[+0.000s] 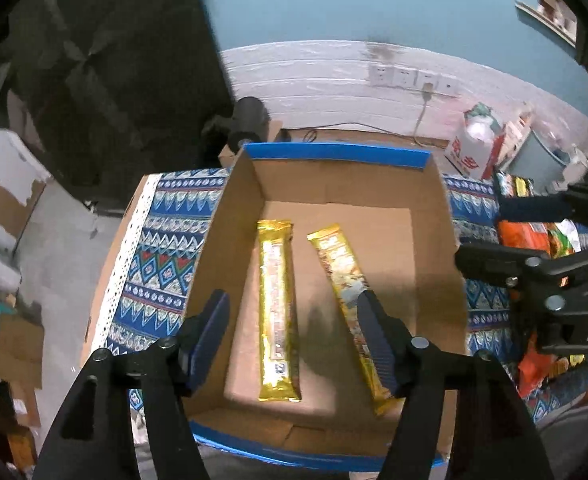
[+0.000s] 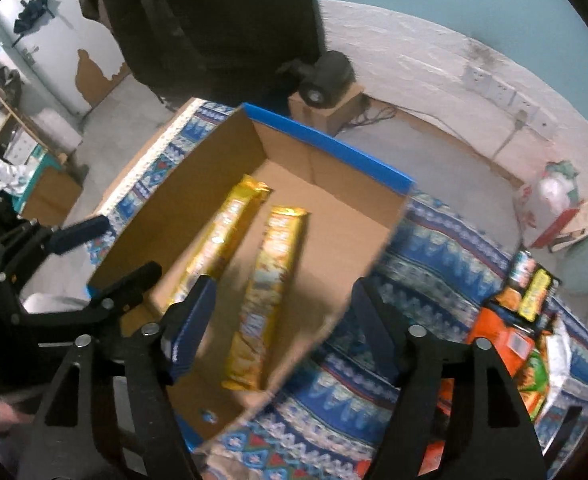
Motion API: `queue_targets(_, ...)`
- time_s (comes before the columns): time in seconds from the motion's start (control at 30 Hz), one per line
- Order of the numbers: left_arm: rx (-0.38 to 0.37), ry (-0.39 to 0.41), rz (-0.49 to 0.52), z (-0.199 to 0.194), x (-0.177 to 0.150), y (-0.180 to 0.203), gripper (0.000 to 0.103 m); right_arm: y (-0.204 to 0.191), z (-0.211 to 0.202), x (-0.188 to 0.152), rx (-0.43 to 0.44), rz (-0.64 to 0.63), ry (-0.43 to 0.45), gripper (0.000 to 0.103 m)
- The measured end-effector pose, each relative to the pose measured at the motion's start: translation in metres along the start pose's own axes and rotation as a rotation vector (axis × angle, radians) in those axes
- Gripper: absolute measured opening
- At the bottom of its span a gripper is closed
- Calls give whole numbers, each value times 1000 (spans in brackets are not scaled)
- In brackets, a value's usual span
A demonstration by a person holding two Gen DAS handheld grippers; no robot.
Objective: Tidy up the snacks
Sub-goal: 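Grasp the red chip bag with the left tool while the right tool grasps the black bag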
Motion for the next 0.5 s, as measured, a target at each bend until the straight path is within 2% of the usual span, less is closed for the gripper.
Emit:
queue_targets(0.13, -11, 6, 50, -5, -1, 20, 77, 18, -10, -17, -19, 19, 0, 77)
queue_targets(0.5, -104, 0, 191, -17, -9, 92, 77, 68, -45, -80, -66, 71, -4, 80)
Point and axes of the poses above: each gripper's, at about its wrist camera, not at the fingertips, and z roughly the way its jaws point, y to its right, x to its top, the point moved 2 cm from there along z, roughly the way its jaws point, and after that the axes turned 10 degrees about -y, right-handed, at the moved point
